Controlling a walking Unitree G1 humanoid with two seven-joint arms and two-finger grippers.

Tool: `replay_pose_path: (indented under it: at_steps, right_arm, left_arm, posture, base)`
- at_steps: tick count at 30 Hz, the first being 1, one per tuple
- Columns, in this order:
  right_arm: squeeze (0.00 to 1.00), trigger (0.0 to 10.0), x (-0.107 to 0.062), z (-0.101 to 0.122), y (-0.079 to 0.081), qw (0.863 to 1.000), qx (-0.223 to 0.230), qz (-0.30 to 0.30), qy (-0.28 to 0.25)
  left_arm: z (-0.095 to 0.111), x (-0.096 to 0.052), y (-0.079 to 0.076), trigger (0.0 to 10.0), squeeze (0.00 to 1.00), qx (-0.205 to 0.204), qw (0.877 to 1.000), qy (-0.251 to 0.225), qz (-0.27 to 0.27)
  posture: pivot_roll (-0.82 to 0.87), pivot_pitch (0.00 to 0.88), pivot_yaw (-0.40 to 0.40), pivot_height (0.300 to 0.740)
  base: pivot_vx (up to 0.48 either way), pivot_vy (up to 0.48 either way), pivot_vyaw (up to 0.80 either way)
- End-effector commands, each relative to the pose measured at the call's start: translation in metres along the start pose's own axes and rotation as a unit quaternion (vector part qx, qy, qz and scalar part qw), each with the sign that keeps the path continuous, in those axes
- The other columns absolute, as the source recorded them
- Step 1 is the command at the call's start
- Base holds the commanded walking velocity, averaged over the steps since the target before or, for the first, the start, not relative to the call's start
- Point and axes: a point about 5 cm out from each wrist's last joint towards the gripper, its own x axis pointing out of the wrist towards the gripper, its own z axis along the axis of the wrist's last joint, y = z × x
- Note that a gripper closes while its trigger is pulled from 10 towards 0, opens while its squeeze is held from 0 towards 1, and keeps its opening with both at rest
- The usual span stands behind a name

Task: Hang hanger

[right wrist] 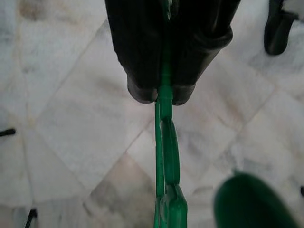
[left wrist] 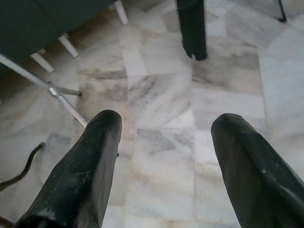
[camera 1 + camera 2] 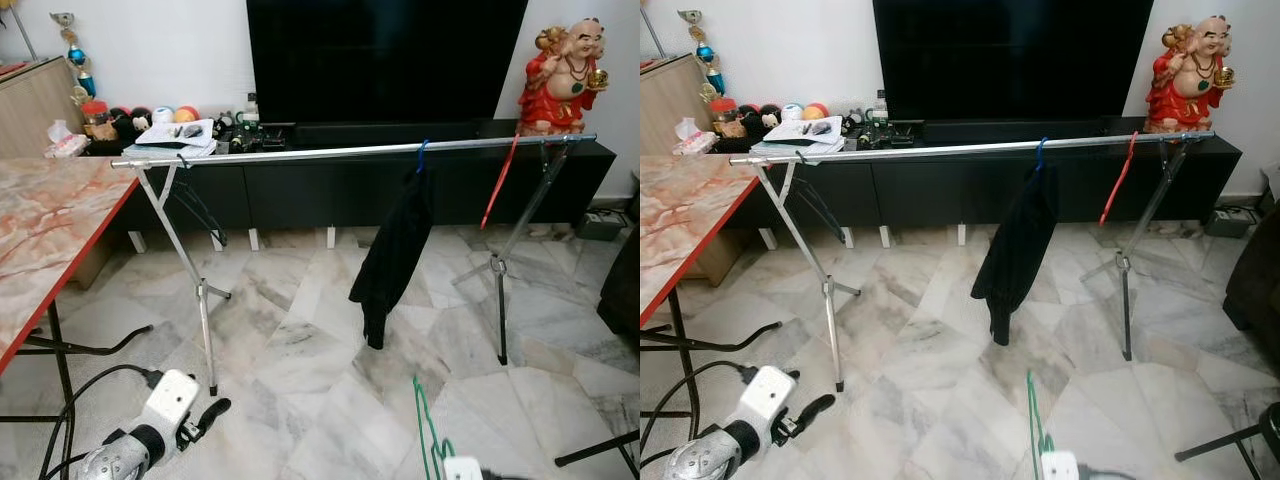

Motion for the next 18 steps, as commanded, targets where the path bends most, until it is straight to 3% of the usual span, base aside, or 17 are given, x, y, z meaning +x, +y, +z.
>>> replay_pose_path:
  at_steps: [1,7,9,10,11,12,14,17,18]
  right_arm:
    - [0.0,10.0,0.001,0.004,0.001,1.0,-0.002,0.002,-0.007]
    - [0.0,10.0,0.004,0.019,-0.003,0.999,-0.024,0.002,-0.026]
    - [0.0,10.0,0.005,0.03,-0.005,0.989,-0.142,0.029,-0.038]
    - [0.0,10.0,0.005,0.03,-0.005,0.989,-0.142,0.029,-0.038]
    - [0.0,10.0,0.006,0.034,-0.004,0.974,-0.219,0.047,-0.039]
    - [0.0,10.0,0.006,0.034,-0.004,0.974,-0.219,0.047,-0.039]
    - [0.0,10.0,0.006,0.045,-0.003,0.94,-0.323,0.098,-0.057]
    - [0.0,10.0,0.005,0.055,-0.003,0.92,-0.363,0.128,-0.069]
    - [0.0,10.0,0.005,0.062,-0.002,0.9,-0.399,0.157,-0.078]
  left_arm:
    - [-0.005,0.001,-0.002,10.0,0.0,0.015,1.0,0.014,-0.017]
    - [-0.007,0.009,-0.01,10.0,0.0,0.025,0.999,0.016,-0.044]
    - [-0.006,0.011,-0.014,10.0,0.0,0.061,0.995,0.018,-0.079]
    - [-0.006,0.011,-0.014,10.0,0.0,0.061,0.995,0.018,-0.079]
    - [-0.007,0.011,-0.014,10.0,0.0,0.077,0.993,0.02,-0.091]
    - [-0.007,0.011,-0.014,10.0,0.0,0.077,0.993,0.02,-0.091]
    - [-0.006,0.011,-0.014,10.0,0.0,0.107,0.987,0.021,-0.115]
    - [-0.003,0.013,-0.015,10.0,0.0,0.127,0.982,0.017,-0.137]
    - [0.001,0.015,-0.017,10.0,0.0,0.139,0.978,0.011,-0.158]
  posture:
    - [0.15,0.0,0.024,0.74]
    - [0.14,0.0,0.022,0.74]
    - [0.14,0.0,0.022,0.74]
    - [0.14,0.0,0.022,0.74]
    - [0.14,0.0,0.022,0.74]
    - [0.14,0.0,0.022,0.74]
    - [0.14,0.0,0.021,0.74]
    - [0.14,0.0,0.019,0.74]
    - [0.14,0.0,0.019,0.74]
  base:
    - [0.0,0.0,0.0]
    - [0.0,0.0,0.0]
    - [0.0,0.0,0.0]
    - [0.0,0.0,0.0]
    - [0.0,0.0,0.0]
    - [0.0,0.0,0.0]
    - [0.0,0.0,0.0]
    - [0.0,0.0,0.0]
    - [0.0,0.0,0.0]
